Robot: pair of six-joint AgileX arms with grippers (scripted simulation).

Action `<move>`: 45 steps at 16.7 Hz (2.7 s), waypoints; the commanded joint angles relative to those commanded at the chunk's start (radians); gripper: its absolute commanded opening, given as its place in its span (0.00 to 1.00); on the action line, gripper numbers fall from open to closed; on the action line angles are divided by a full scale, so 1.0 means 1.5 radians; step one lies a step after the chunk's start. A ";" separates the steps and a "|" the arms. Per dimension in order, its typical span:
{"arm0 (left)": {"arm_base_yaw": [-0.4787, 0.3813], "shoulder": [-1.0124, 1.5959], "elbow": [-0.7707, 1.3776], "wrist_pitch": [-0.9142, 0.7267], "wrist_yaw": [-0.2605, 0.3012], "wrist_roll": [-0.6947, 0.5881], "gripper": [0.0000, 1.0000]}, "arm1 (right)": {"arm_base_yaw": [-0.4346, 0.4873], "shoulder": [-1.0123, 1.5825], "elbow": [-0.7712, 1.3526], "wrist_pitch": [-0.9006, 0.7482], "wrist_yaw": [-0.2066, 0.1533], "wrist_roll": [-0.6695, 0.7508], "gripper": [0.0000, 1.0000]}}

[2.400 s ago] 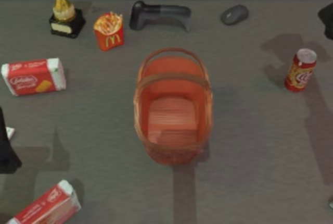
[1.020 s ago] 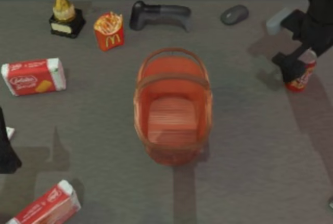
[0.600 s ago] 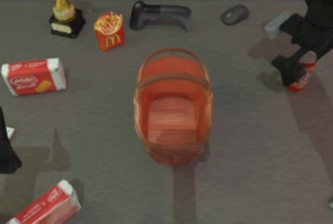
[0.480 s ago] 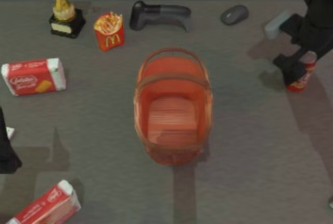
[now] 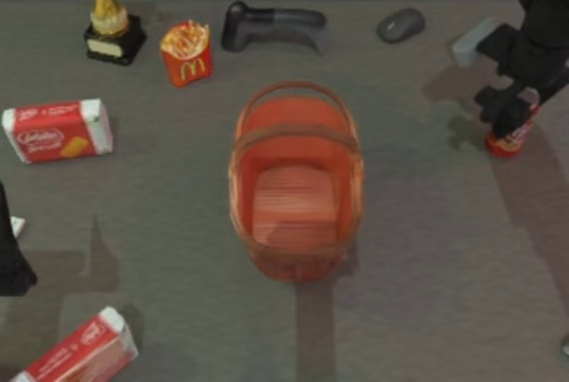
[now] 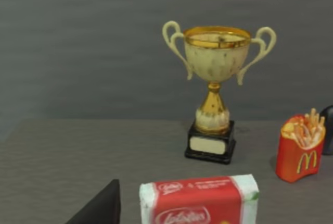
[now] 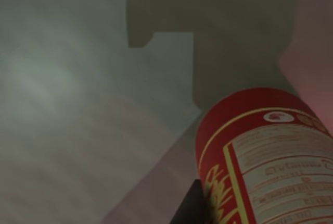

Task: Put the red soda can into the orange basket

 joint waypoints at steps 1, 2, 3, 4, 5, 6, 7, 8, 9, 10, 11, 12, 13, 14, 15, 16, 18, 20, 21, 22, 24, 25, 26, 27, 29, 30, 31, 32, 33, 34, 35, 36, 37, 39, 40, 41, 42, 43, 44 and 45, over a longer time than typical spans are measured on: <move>0.000 0.000 0.000 0.000 0.000 0.000 1.00 | 0.000 0.000 0.000 0.000 0.000 0.000 0.02; 0.000 0.000 0.000 0.000 0.000 0.000 1.00 | 0.000 0.000 0.000 0.000 0.000 0.000 0.00; 0.000 0.000 0.000 0.000 0.000 0.000 1.00 | 0.000 0.000 0.000 0.000 0.000 0.000 0.00; 0.000 0.000 0.000 0.000 0.000 0.000 1.00 | 0.000 0.000 0.000 0.000 0.000 0.000 0.00; 0.000 0.000 0.000 0.000 0.000 0.000 1.00 | 0.000 0.000 0.000 0.000 0.000 0.000 0.00; 0.000 0.000 0.000 0.000 0.000 0.000 1.00 | 0.000 0.000 0.000 0.000 0.000 0.000 0.00; 0.000 0.000 0.000 0.000 0.000 0.000 1.00 | 0.000 0.000 0.000 0.000 0.000 0.000 0.00; 0.000 0.000 0.000 0.000 0.000 0.000 1.00 | 0.000 0.000 0.000 0.000 0.000 0.000 0.00; 0.000 0.000 0.000 0.000 0.000 0.000 1.00 | 0.000 0.000 0.000 0.000 0.000 0.000 0.00; 0.000 0.000 0.000 0.000 0.000 0.000 1.00 | -0.002 -0.001 0.000 0.000 0.000 0.001 0.00; 0.000 0.000 0.000 0.000 0.000 0.000 1.00 | -0.002 -0.001 0.000 0.000 0.000 0.001 0.00; 0.000 0.000 0.000 0.000 0.000 0.000 1.00 | -0.001 -0.002 -0.002 0.006 -0.004 0.003 0.00; 0.000 0.000 0.000 0.000 0.000 0.000 1.00 | 0.002 -0.004 -0.006 0.020 -0.013 0.006 0.00; 0.000 0.000 0.000 0.000 0.000 0.000 1.00 | 0.005 -0.007 -0.013 0.040 -0.025 0.012 0.00; 0.000 0.000 0.000 0.000 0.000 0.000 1.00 | 0.009 -0.011 -0.022 0.068 -0.042 0.020 0.00; 0.000 0.000 0.000 0.000 0.000 0.000 1.00 | 0.013 -0.015 -0.034 0.102 -0.062 0.031 0.00; 0.000 0.000 0.000 0.000 0.000 0.000 1.00 | 0.023 -0.027 -0.065 0.189 -0.112 0.059 0.00; 0.000 0.000 0.000 0.000 0.000 0.000 1.00 | 0.034 -0.042 -0.104 0.297 -0.172 0.095 0.00; 0.000 0.000 0.000 0.000 0.000 0.000 1.00 | 0.040 -0.050 -0.127 0.358 -0.205 0.116 0.00; 0.000 0.000 0.000 0.000 0.000 0.000 1.00 | 0.046 -0.059 -0.151 0.422 -0.240 0.137 0.00; 0.000 0.000 0.000 0.000 0.000 0.000 1.00 | 0.060 -0.078 -0.204 0.558 -0.313 0.183 0.00; 0.000 0.000 0.000 0.000 0.000 0.000 1.00 | 0.067 -0.089 -0.232 0.628 -0.351 0.207 0.00; 0.000 0.000 0.000 0.000 0.000 0.000 1.00 | 0.074 -0.099 -0.261 0.699 -0.390 0.232 0.00; 0.000 0.000 0.000 0.000 0.000 0.000 1.00 | 0.081 -0.111 -0.289 0.769 -0.428 0.256 0.00; 0.000 0.000 0.000 0.000 0.000 0.000 1.00 | 0.095 -0.135 -0.346 0.906 -0.503 0.303 0.00; 0.000 0.000 0.000 0.000 0.000 0.000 1.00 | 0.102 -0.148 -0.373 0.972 -0.539 0.325 0.00; 0.000 0.000 0.000 0.000 0.000 0.000 1.00 | 0.108 -0.161 -0.398 1.035 -0.573 0.346 0.00; 0.000 0.000 0.000 0.000 0.000 0.000 1.00 | 0.115 -0.174 -0.422 1.094 -0.605 0.365 0.00; 0.000 0.000 0.000 0.000 0.000 0.000 1.00 | 0.120 -0.187 -0.444 1.148 -0.635 0.382 0.00; 0.000 0.000 0.000 0.000 0.000 0.000 1.00 | 0.126 -0.200 -0.463 1.196 -0.662 0.398 0.00; 0.000 0.000 0.000 0.000 0.000 0.000 1.00 | 0.130 -0.213 -0.480 1.237 -0.687 0.411 0.00; 0.000 0.000 0.000 0.000 0.000 0.000 1.00 | 0.134 -0.225 -0.495 1.271 -0.708 0.422 0.00; 0.000 0.000 0.000 0.000 0.000 0.000 1.00 | 0.138 -0.235 -0.506 1.298 -0.725 0.430 0.00; 0.000 0.000 0.000 0.000 0.000 0.000 1.00 | 0.142 -0.249 -0.521 1.332 -0.746 0.441 0.00; 0.000 0.000 0.000 0.000 0.000 0.000 1.00 | 0.142 -0.251 -0.523 1.338 -0.750 0.443 0.00; 0.000 0.000 0.000 0.000 0.000 0.000 1.00 | 0.142 -0.251 -0.523 1.338 -0.750 0.443 0.00; 0.000 0.000 0.000 0.000 0.000 0.000 1.00 | 0.142 -0.251 -0.523 1.338 -0.750 0.443 0.00; 0.000 0.000 0.000 0.000 0.000 0.000 1.00 | 0.142 -0.251 -0.523 1.338 -0.750 0.443 0.00; 0.000 0.000 0.000 0.000 0.000 0.000 1.00 | 0.139 -0.249 -0.521 1.336 -0.750 0.443 0.00; 0.000 0.000 0.000 0.000 0.000 0.000 1.00 | 0.139 -0.247 -0.521 1.338 -0.751 0.443 0.00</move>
